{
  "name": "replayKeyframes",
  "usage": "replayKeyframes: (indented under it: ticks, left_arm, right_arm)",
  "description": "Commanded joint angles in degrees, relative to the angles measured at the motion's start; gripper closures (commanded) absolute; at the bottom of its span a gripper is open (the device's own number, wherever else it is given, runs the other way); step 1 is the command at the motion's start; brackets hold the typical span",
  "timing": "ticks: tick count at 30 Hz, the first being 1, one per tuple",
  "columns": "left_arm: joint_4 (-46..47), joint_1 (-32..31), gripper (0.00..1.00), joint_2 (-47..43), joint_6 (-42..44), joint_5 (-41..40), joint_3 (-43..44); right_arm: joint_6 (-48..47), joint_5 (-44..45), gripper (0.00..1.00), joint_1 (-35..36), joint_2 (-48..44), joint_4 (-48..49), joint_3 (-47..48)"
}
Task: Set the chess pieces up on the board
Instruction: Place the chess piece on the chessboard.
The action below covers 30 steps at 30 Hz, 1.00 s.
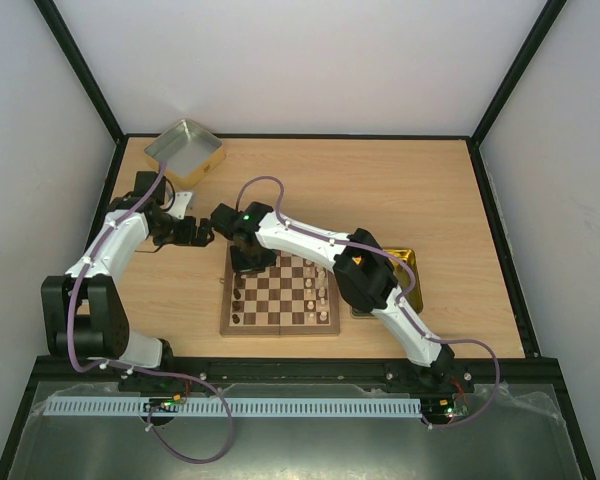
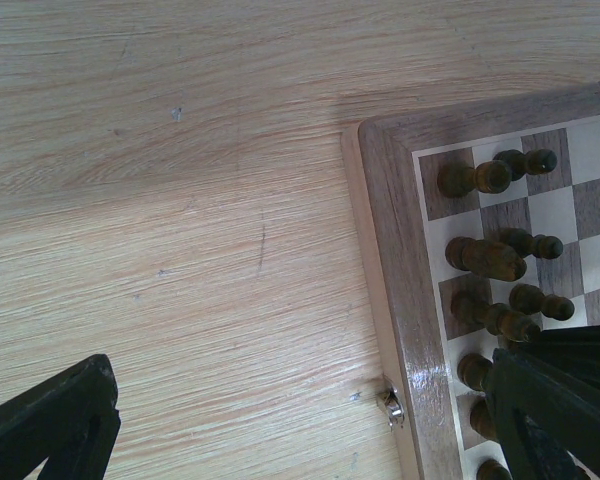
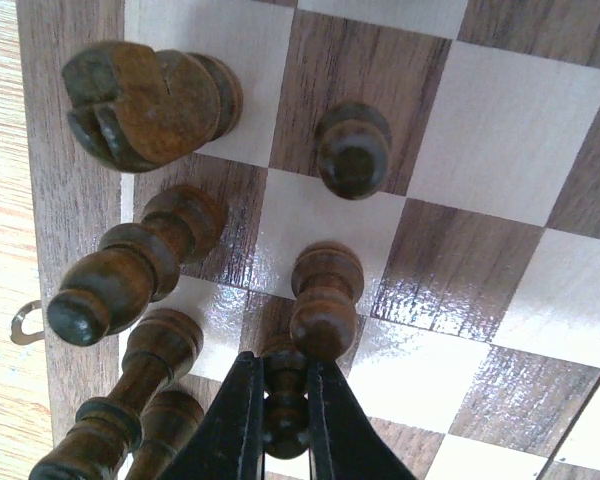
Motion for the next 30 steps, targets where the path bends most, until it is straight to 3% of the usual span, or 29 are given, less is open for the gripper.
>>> replayKeyframes:
  ticks: [1,13,24,30]
  left_arm:
    - [-0.54,0.35,0.00,-0.19,-0.22,0.79,-0.44]
    - [-0.38,0.31,0.00,-0.41,-0.16,0.79,-0.61]
    - [-0.38,0.35,0.00,-0.45,-0.14,0.80,-0.78]
    - [-0.38,0.35,0.00,0.05,-0.01,1.08,-0.81]
  right_arm:
    - [-0.41,1.13,0.96,-0.25,-0.68,-2.00,0.55]
    - [-0.70,0.85,0.77,-0.25,-1.48,-1.87,0.42]
    - [0.08,2.79,0.74,-2.10,-5.94,-2.10,-0.98]
    - [-0.35,0.69,0.74,-4.57,-13.45,-0.19,-3.70]
